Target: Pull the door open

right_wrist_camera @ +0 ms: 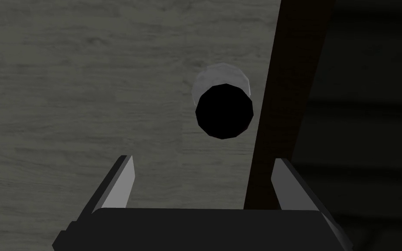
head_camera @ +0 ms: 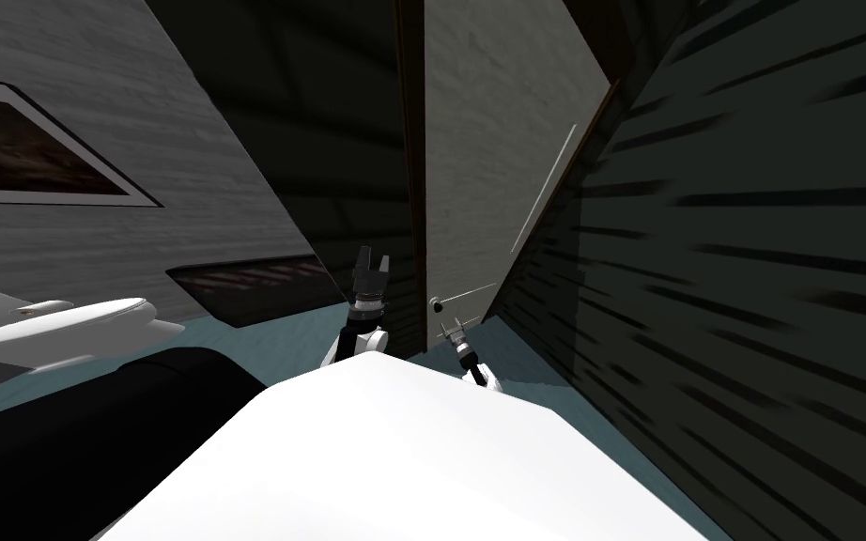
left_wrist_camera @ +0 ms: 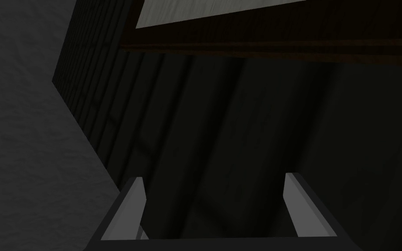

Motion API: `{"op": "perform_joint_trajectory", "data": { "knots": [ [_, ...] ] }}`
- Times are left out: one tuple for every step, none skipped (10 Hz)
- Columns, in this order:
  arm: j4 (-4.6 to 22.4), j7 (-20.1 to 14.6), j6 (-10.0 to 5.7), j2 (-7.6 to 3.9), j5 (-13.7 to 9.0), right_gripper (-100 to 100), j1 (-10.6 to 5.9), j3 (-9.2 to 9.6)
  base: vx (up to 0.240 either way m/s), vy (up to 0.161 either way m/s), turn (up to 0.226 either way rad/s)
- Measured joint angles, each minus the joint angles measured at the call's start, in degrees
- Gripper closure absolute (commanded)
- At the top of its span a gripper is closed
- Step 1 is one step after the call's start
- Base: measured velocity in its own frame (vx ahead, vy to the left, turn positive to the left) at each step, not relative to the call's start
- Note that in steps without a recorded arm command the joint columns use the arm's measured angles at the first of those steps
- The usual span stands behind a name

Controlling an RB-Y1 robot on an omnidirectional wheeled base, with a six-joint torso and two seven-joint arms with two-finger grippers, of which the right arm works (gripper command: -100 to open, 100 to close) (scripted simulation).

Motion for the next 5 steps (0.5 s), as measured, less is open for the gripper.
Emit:
{"op": "perform_joint_trajectory", "data": {
  "knots": [
    [0.44,0.29,0.02,0.56,-0.53,-100,-0.51,0.49,0.169,0.092,0.031],
    [1.22,0.54,0.02,1.10,-0.97,-100,-1.22,0.75,0.145,0.111,0.024],
    [1.93,0.86,-0.15,1.55,-1.24,-100,-1.67,0.81,0.159,0.082,0.021],
    [2.31,1.04,-0.25,1.85,-1.44,-100,-1.94,0.92,0.165,0.087,0.039],
    [1.80,1.00,0.04,2.07,-1.47,-100,-1.76,1.18,0.047,0.027,0.002]
  ]
}}
